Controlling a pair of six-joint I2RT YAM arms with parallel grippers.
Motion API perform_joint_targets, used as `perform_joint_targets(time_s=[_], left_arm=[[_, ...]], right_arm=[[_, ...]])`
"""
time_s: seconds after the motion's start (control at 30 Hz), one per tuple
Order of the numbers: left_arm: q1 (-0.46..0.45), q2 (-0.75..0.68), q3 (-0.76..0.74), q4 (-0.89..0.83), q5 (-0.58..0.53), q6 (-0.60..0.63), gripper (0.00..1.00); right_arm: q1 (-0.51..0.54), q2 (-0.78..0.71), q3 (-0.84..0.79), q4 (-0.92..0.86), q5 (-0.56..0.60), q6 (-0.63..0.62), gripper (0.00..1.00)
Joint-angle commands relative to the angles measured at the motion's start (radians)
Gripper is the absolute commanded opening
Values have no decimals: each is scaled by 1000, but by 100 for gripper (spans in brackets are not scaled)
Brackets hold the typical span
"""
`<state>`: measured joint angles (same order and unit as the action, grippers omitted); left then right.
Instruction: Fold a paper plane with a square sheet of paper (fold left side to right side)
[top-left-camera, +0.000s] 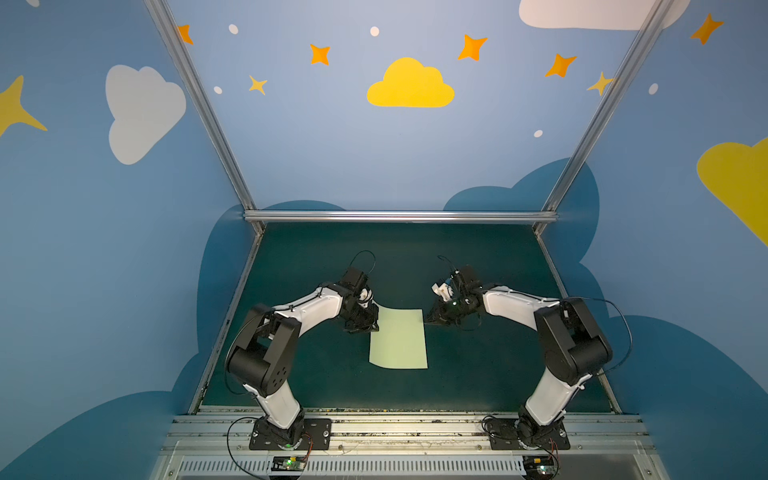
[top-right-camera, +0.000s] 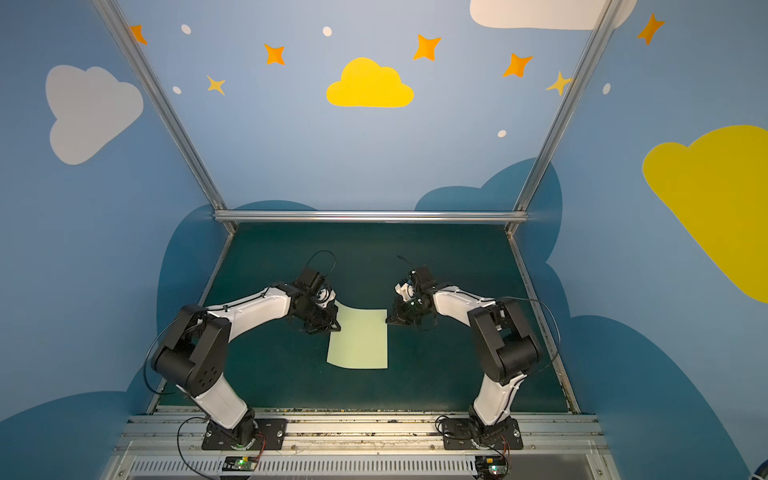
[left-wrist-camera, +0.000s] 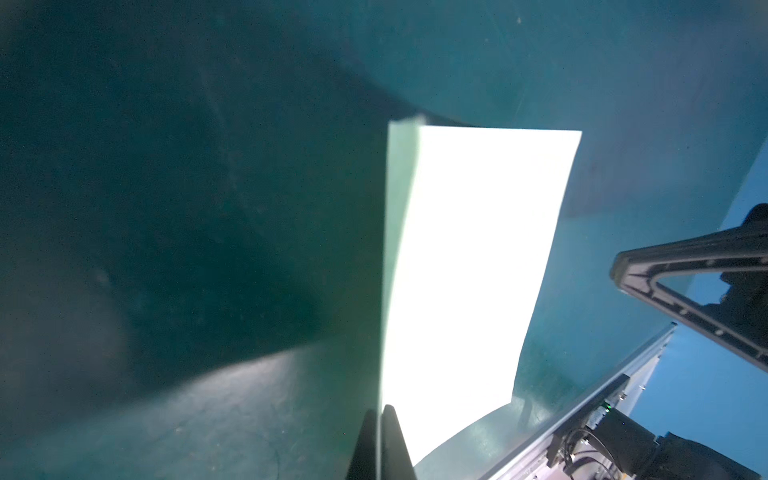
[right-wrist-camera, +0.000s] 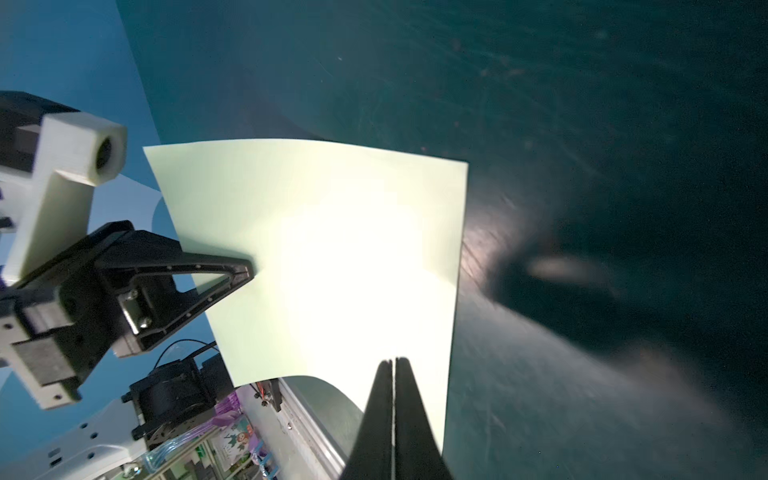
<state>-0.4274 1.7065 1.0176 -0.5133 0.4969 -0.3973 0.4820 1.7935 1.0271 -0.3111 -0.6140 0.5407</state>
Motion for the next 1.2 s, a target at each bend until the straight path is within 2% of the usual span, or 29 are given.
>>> perform_joint_targets(time_s=[0.0,0.33,0.57,0.83,1.17], left_arm=[[3,16,27,-45,-26,24,4],[0,30,52,-60,-25,29,4],[-12,26,60,-75,-26,28,4],[-78,38,117,-46,22,-29,4],[-168,171,224,-16,21,-77,4]], right_arm=[[20,44,53,-35,49,-31,0],[30,151,153,-86,126,-68,0],[24,196,165,-108,173,-75,0],[26,211,130,-90,176,-71,0],[31,216,115,-80,180,-61,0]])
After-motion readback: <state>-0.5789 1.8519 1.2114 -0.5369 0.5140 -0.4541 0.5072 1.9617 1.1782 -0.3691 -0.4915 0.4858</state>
